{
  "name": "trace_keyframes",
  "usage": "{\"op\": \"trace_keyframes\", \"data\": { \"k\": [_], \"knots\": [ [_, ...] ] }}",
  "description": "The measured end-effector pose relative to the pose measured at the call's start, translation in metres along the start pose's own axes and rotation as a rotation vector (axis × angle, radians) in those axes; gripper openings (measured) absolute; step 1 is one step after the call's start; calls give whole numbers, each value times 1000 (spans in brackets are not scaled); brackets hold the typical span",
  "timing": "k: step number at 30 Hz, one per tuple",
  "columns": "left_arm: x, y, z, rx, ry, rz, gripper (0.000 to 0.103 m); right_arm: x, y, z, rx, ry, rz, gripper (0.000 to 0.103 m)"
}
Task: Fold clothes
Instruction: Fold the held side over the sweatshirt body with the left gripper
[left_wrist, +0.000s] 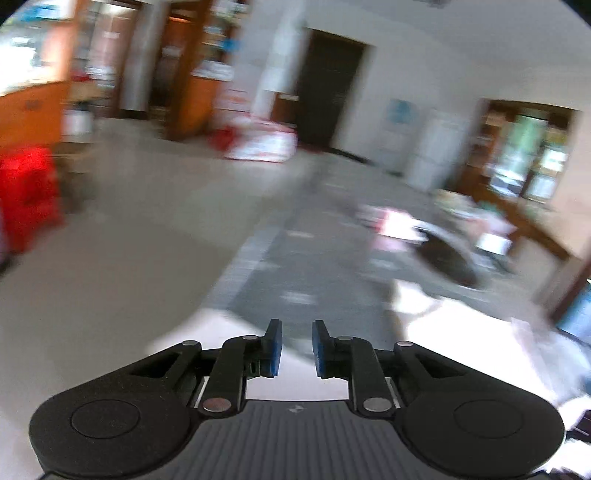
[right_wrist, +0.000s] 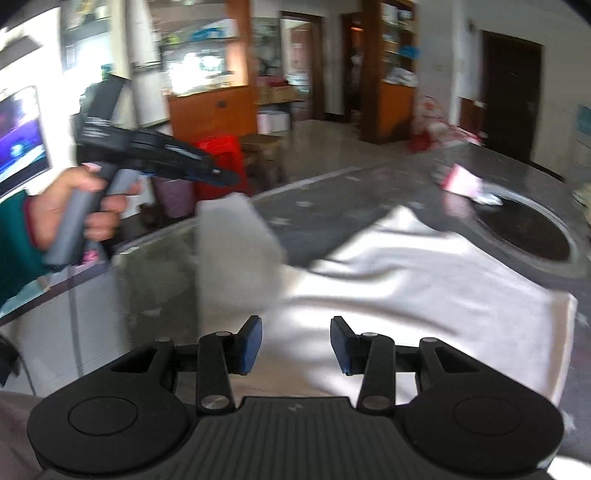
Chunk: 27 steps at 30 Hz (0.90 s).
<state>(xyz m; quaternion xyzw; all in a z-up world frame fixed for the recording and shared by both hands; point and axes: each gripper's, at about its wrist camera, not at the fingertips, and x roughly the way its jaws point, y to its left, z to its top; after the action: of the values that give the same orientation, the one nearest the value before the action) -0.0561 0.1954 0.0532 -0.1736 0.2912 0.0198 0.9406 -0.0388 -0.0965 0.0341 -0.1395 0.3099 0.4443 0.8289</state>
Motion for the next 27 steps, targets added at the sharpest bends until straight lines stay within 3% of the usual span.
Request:
{"op": "trace_keyframes", "data": {
  "k": [5,11,14,19,27],
  "knots": [
    [26,-45,-6,31,87,-178,18,-2,-25,-13,60,24,-71,41],
    [57,-81,-21,64,150,-248,17,-6,-37,-29,110,46,-112,42],
    [68,-85,-27,93,170,-219,15,-5,-39,-35,117,57,-121,42],
    [81,-77,-37,186,176,-87,14,-2,-42,-41,126,71,-122,42],
    [71,-77,-29,232,132,-33,11,-7,-43,-39,123,64,-123,43]
  ]
}}
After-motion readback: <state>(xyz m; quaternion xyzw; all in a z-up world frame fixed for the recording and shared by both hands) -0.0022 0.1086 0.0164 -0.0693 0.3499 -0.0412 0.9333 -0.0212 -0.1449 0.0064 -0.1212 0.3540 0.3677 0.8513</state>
